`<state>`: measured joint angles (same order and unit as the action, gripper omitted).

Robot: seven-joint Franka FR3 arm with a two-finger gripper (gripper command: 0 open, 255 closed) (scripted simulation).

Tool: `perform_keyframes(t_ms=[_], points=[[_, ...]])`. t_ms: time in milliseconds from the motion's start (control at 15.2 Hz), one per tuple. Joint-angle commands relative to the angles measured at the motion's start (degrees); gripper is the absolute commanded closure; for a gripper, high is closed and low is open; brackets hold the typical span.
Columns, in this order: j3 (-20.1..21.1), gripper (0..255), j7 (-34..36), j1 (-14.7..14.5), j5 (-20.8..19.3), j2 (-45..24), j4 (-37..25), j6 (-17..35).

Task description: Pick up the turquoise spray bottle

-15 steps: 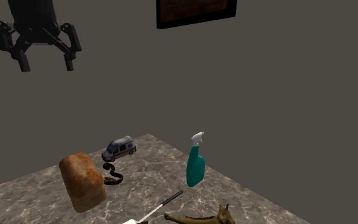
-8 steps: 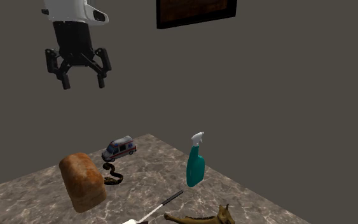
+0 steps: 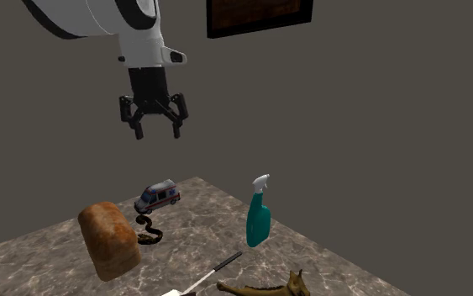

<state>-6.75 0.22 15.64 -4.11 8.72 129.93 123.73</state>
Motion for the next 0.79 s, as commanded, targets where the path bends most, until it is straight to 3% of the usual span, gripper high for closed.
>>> perform_keyframes(t_ms=[0,726], points=[[-0.87,0,0.61,0.89,-0.13,-3.04,-1.45,1.71],[-5.76,0,1.70,6.25,2.05,-21.13,-11.76,9.85]])
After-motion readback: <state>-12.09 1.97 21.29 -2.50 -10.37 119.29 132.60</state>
